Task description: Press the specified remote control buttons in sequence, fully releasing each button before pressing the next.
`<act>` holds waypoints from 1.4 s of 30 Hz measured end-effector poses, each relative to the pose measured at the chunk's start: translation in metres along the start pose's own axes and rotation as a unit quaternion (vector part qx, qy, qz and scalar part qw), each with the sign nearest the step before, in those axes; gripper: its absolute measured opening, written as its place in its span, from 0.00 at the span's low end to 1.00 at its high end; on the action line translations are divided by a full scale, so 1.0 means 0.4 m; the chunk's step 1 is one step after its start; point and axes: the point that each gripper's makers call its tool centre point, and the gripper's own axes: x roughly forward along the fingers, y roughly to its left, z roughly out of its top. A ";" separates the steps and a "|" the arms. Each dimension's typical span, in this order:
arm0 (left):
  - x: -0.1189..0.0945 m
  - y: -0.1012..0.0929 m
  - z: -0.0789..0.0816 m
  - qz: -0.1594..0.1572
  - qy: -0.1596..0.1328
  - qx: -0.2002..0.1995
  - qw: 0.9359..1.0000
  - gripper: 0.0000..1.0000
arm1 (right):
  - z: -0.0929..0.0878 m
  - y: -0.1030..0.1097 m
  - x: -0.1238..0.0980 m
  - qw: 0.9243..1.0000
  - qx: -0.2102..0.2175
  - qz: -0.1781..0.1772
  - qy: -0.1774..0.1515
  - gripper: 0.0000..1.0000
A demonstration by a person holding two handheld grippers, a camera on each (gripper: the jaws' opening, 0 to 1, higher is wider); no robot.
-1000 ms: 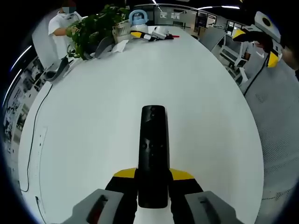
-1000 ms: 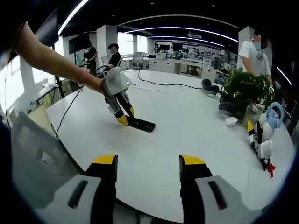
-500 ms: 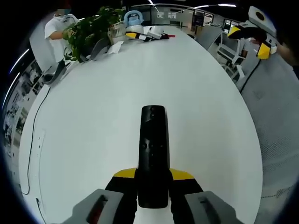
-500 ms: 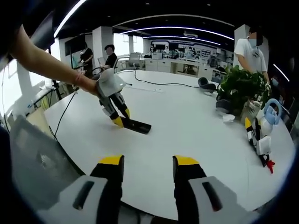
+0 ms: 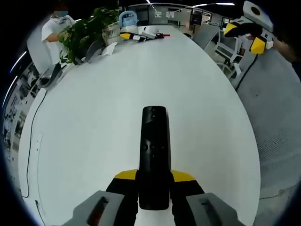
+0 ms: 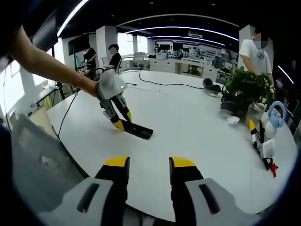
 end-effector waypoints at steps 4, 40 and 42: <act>0.000 -0.015 0.001 -0.001 0.000 0.001 1.000 0.25 | -0.003 -0.001 0.001 1.000 -0.001 0.000 0.003 0.29; -0.002 -0.133 -0.002 -0.013 0.000 0.020 1.000 0.25 | -0.026 0.019 0.009 0.999 -0.017 0.021 0.028 0.23; -0.002 -0.136 -0.002 -0.014 0.000 0.020 1.000 0.25 | -0.028 0.019 0.010 0.999 -0.018 0.023 0.030 0.22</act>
